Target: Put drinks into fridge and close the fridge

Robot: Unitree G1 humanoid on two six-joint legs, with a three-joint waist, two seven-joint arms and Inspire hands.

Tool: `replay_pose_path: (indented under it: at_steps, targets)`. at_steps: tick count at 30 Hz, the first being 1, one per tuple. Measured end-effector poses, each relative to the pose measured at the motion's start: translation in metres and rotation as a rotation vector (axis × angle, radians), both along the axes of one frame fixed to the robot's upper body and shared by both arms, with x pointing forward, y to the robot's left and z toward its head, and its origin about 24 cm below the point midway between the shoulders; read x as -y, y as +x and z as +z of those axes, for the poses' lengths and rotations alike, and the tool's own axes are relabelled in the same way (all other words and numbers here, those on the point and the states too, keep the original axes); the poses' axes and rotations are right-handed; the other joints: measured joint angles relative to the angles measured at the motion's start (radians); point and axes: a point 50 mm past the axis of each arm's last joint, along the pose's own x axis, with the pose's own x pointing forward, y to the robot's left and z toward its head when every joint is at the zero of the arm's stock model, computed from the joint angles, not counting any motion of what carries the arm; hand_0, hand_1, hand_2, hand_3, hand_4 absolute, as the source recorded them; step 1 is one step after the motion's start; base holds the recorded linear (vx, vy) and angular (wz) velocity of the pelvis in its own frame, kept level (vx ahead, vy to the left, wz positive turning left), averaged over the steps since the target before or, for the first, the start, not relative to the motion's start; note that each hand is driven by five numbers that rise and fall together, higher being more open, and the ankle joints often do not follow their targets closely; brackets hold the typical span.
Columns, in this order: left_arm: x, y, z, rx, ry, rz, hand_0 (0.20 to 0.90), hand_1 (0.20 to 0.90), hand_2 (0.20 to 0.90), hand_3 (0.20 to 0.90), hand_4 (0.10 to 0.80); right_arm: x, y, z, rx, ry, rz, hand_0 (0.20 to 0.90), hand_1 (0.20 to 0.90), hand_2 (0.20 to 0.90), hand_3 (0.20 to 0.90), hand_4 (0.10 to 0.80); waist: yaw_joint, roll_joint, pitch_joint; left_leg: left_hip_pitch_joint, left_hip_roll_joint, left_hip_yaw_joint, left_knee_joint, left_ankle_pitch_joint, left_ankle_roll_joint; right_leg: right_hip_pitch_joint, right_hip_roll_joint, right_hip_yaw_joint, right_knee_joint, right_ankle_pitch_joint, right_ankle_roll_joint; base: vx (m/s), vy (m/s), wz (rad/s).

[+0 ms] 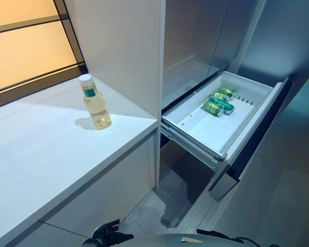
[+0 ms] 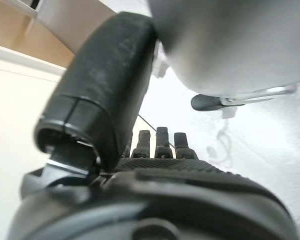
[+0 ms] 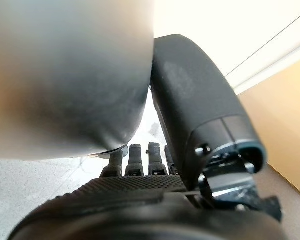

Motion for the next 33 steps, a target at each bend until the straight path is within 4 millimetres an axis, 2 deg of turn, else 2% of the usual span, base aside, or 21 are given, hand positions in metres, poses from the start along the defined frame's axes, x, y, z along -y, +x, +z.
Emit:
replay_pose_path:
  at_steps: [2,5,9,11,12,13,16,17,20,21,24,28,33]
  targets:
    - [0.003,0.009,0.004,0.025,-0.061,-0.099,0.9,0.9,0.9,0.9,0.8,0.001,0.002,0.001,-0.001,-0.002,0.005,0.9,0.9,0.9,0.9,0.8,0.0,0.004,0.001,-0.002,0.0,0.002,0.0,0.0,0.0,-0.008,0.0,0.002,0.003,0.0,0.0,-0.051,0.05,-0.04]
    - [0.013,0.033,0.021,0.043,-0.268,-0.343,0.9,0.9,0.9,0.9,0.8,0.006,0.008,0.003,0.0,-0.003,0.037,0.9,0.9,0.9,0.9,0.8,-0.001,0.02,0.01,-0.003,0.0,0.016,0.0,0.001,0.001,-0.015,0.0,0.015,0.005,0.002,-0.002,-0.03,0.06,-0.12]
    - [0.025,0.069,0.056,0.111,-0.465,-0.552,0.9,0.9,0.9,0.9,0.8,0.011,0.015,0.006,0.014,-0.018,0.069,0.9,0.9,0.9,0.9,0.8,-0.01,0.04,0.022,-0.003,0.002,0.024,0.0,0.001,0.001,-0.015,0.001,0.022,0.003,0.007,0.0,-0.012,0.026,-0.06]
    - [0.033,0.096,0.096,0.205,-0.587,-0.653,0.9,0.9,0.9,0.9,0.8,0.012,0.013,0.006,0.014,-0.021,0.068,0.9,0.9,0.9,0.9,0.8,-0.01,0.047,0.026,-0.003,0.003,0.024,-0.001,0.001,0.001,-0.014,0.002,0.023,0.0,0.008,-0.002,0.0,0.0,0.0]
    - [0.042,0.116,0.126,0.309,-0.687,-0.687,0.9,0.9,0.9,0.9,0.8,0.014,0.012,0.006,0.018,-0.026,0.068,0.9,0.9,0.9,0.9,0.8,-0.007,0.054,0.025,-0.003,0.003,0.023,-0.001,0.001,0.001,-0.013,0.002,0.022,0.0,0.008,-0.002,0.0,0.0,0.0]
    - [0.046,0.122,0.137,0.351,-0.724,-0.697,0.9,0.9,0.9,0.9,0.8,0.014,0.011,0.006,0.02,-0.029,0.067,0.9,0.9,0.9,0.9,0.8,-0.005,0.057,0.024,-0.003,0.003,0.023,-0.001,0.001,0.001,-0.013,0.002,0.022,0.0,0.008,-0.002,0.0,0.0,0.0]
    - [0.073,0.15,0.208,0.644,-0.899,-0.796,0.9,0.9,0.9,0.9,0.8,0.014,0.006,0.005,0.029,-0.034,0.067,0.9,0.9,0.9,0.9,0.8,-0.001,0.065,0.02,0.0,0.003,0.015,-0.001,0.001,0.001,-0.006,0.002,0.016,-0.001,0.009,-0.002,0.037,0.002,0.06]
    - [0.077,0.152,0.217,0.684,-0.914,-0.808,0.9,0.9,0.9,0.9,0.8,0.014,0.006,0.005,0.032,-0.035,0.067,0.9,0.9,0.9,0.9,0.8,-0.002,0.065,0.019,0.003,0.003,0.014,-0.001,0.001,0.001,-0.003,0.002,0.015,-0.001,0.009,-0.002,0.062,-0.011,0.07]
    - [0.089,0.167,0.269,0.952,-0.942,-0.832,0.9,0.9,0.9,0.9,0.8,0.014,0.004,0.005,0.037,-0.038,0.072,0.9,0.9,0.9,0.9,0.8,-0.005,0.066,0.019,0.016,0.004,0.004,-0.001,0.0,-0.002,0.012,0.004,0.01,-0.001,0.008,-0.002,0.072,-0.025,0.04]
    - [0.087,0.174,0.287,1.059,-0.929,-0.807,0.9,0.9,0.9,0.9,0.8,0.014,0.003,0.004,0.038,-0.042,0.075,0.9,0.9,0.9,0.9,0.8,-0.009,0.066,0.019,0.02,0.005,-0.001,-0.001,0.0,-0.003,0.018,0.005,0.005,-0.001,0.008,-0.002,0.053,-0.024,0.07]
    - [0.071,0.183,0.318,1.28,-0.883,-0.705,0.9,0.9,0.9,0.9,0.8,0.014,0.004,0.004,0.041,-0.054,0.08,0.9,0.9,0.9,0.9,0.8,-0.016,0.067,0.017,0.022,0.006,-0.004,-0.001,0.0,-0.004,0.021,0.006,0.002,-0.006,0.008,-0.002,0.045,-0.026,0.04]
    - [0.045,0.186,0.35,1.55,-0.748,-0.525,0.9,0.9,0.9,0.9,0.8,0.013,0.003,0.004,0.041,-0.065,0.08,0.9,0.9,0.9,0.9,0.8,-0.017,0.063,0.012,0.021,0.006,-0.005,-0.001,0.0,-0.004,0.02,0.005,0.002,-0.006,0.008,-0.002,0.021,-0.008,0.01]
    - [0.022,0.19,0.381,1.735,-0.552,-0.345,0.9,0.9,0.9,0.9,0.8,0.01,-0.001,0.002,0.024,-0.063,0.09,0.9,0.9,0.9,0.9,0.8,-0.007,0.045,-0.001,0.021,0.004,-0.005,0.0,0.001,-0.004,0.02,0.005,0.002,-0.005,0.008,-0.002,0.0,0.0,0.0]
